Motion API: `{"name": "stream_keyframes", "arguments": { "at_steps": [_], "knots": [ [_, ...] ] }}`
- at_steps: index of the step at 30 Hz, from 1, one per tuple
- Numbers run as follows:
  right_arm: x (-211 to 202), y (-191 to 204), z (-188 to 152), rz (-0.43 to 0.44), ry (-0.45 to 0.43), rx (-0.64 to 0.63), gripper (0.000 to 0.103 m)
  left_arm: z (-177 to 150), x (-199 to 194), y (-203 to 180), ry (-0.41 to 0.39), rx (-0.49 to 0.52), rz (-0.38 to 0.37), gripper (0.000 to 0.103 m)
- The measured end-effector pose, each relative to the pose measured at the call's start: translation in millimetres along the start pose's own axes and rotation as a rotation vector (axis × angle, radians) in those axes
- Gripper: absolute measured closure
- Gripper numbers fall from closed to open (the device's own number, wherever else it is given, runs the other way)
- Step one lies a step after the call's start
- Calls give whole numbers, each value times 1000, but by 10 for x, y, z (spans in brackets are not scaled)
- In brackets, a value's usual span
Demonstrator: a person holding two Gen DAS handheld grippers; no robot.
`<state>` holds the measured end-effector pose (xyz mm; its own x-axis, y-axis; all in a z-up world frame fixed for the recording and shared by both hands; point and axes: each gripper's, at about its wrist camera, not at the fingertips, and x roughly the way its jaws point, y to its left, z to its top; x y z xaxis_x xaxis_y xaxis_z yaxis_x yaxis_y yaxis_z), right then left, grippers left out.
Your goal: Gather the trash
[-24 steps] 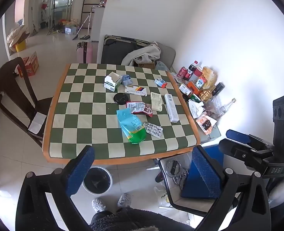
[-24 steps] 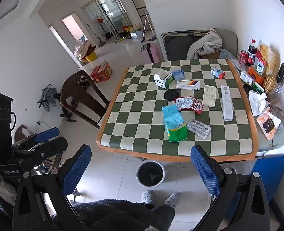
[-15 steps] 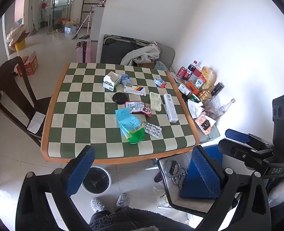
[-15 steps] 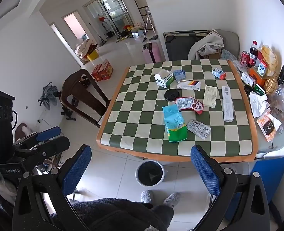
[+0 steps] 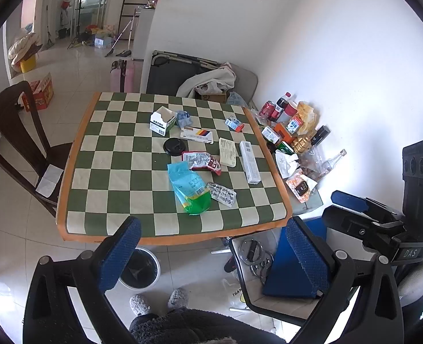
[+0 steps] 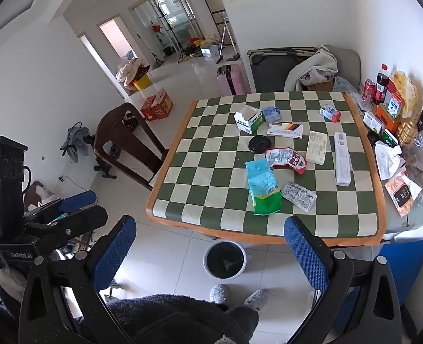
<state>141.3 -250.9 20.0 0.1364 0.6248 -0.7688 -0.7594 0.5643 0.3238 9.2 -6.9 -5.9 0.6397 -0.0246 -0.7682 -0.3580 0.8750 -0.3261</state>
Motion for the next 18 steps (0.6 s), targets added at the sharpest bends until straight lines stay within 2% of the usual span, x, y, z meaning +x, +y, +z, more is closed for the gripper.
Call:
{"name": "stream_keyframes", "arguments": {
  "at_steps": [14, 15, 18],
  "knots": [
    [8, 1, 15, 4, 2, 1, 0, 45, 88, -203, 6, -8, -5, 0],
    [-1, 52, 44, 3, 3, 0, 0, 51, -34, -58, 2, -10, -9, 0],
    [1, 54, 38, 5, 2, 0, 0, 57, -25, -91, -1, -9, -10, 0]
  ]
}}
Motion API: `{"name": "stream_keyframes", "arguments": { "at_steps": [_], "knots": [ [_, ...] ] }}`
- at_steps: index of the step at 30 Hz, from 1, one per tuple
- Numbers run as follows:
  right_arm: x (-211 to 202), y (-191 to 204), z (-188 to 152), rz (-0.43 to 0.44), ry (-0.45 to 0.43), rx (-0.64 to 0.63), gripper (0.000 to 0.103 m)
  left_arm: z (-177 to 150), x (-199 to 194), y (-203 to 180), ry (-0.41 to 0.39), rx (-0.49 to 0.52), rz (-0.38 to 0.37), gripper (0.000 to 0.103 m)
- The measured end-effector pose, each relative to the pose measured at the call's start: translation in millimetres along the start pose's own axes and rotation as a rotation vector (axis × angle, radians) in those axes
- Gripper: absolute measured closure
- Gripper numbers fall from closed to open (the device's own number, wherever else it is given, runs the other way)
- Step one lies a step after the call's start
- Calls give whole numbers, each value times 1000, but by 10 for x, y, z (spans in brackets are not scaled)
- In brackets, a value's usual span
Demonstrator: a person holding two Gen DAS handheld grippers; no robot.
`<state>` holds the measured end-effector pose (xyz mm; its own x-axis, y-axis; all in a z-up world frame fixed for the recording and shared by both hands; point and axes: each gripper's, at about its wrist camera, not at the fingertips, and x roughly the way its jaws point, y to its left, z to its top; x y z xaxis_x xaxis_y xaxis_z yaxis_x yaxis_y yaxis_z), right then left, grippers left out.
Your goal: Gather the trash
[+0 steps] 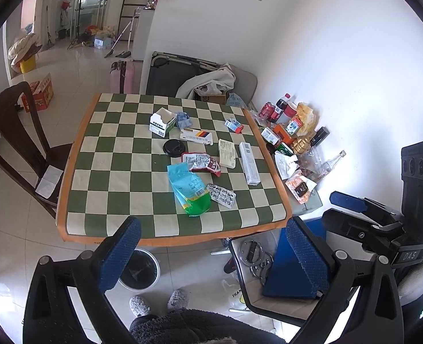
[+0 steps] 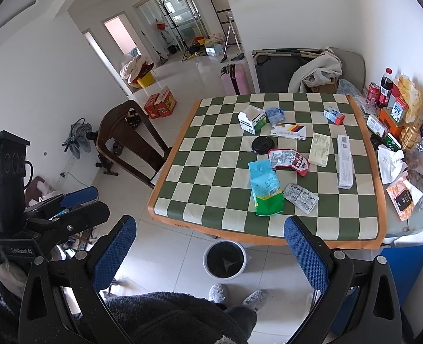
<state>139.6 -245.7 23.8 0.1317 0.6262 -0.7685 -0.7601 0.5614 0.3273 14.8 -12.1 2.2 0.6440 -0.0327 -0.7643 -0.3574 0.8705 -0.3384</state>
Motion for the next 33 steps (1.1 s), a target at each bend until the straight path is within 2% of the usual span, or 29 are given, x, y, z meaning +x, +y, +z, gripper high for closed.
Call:
{"name": "stream_keyframes", "arguments": {
  "at_steps": [6, 7, 16, 17, 21, 26, 28, 33],
  "knots": [
    [6, 8, -9, 0, -1, -2, 0, 25, 48, -128, -2, 5, 0, 0],
    [9, 32, 7, -1, -1, -1, 0, -1, -15, 40, 1, -3, -1, 0],
    [16, 29, 7, 1, -1, -1, 0, 45, 72, -69, 4, 2, -14, 0],
    [11, 11, -8, 2, 0, -2, 0, 160, -5, -47, 5, -3, -15, 0],
    [13, 20, -5, 3, 0, -3, 0, 244, 1, -121, 8, -5, -23, 0],
    [13, 4, -15, 5, -1, -3, 0, 291, 4, -148, 4, -3, -27, 0],
    [15, 27, -4, 5, -2, -3, 0, 194, -25, -74, 3, -4, -24, 0],
    [19, 9, -10, 7, -1, -2, 0, 294, 39, -161, 5, -3, -26, 0]
  ]
}}
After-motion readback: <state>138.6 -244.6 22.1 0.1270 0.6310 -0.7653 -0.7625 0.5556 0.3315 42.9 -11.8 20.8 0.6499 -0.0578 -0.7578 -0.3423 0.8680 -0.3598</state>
